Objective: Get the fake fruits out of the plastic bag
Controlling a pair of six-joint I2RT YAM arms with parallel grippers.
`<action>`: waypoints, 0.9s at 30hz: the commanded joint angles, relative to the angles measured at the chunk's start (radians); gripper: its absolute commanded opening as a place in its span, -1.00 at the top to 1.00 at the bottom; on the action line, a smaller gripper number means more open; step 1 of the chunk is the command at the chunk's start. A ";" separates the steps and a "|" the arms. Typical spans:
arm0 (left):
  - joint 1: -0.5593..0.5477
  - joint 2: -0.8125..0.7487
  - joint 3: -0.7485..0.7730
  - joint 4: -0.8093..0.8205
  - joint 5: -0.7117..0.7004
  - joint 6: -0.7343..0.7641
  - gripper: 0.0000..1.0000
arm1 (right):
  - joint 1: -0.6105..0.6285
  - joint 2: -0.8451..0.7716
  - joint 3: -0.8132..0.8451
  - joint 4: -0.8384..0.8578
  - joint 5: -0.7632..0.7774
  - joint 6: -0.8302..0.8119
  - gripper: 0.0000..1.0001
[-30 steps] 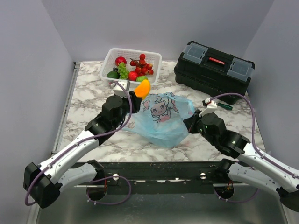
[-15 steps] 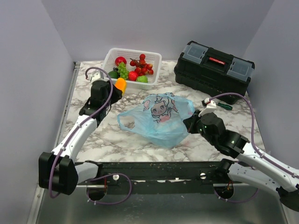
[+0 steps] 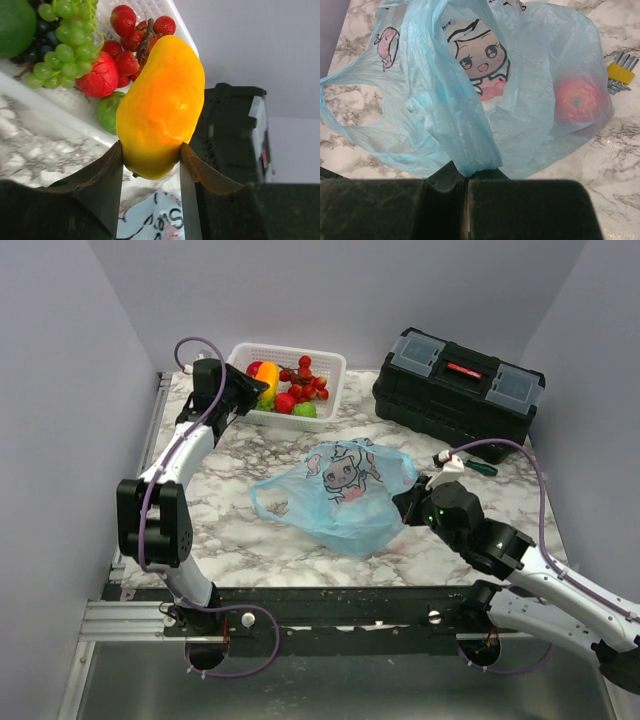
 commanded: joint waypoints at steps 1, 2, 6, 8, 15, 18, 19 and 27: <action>0.042 0.164 0.142 0.103 0.202 -0.201 1.00 | 0.006 -0.026 0.013 -0.006 0.038 -0.009 0.99; 0.047 0.193 0.172 0.081 0.190 -0.232 1.00 | 0.006 -0.028 0.013 -0.006 0.039 -0.010 0.99; 0.068 0.286 0.249 0.035 0.175 -0.376 1.00 | 0.005 -0.028 0.022 -0.012 0.037 -0.011 0.99; 0.076 0.325 0.281 0.030 0.167 -0.436 1.00 | 0.006 -0.026 0.026 -0.017 0.034 -0.009 0.99; 0.093 0.423 0.359 0.009 0.131 -0.572 0.95 | 0.006 -0.032 0.024 -0.023 0.024 0.001 0.99; 0.094 0.453 0.385 -0.003 0.120 -0.600 0.83 | 0.006 -0.030 0.028 -0.029 0.026 0.001 0.99; 0.094 0.462 0.394 -0.003 0.121 -0.602 0.74 | 0.006 -0.029 0.030 -0.030 0.025 0.001 0.99; 0.097 0.528 0.483 -0.030 0.164 -0.573 -0.13 | 0.007 -0.003 0.043 -0.027 0.019 0.001 0.99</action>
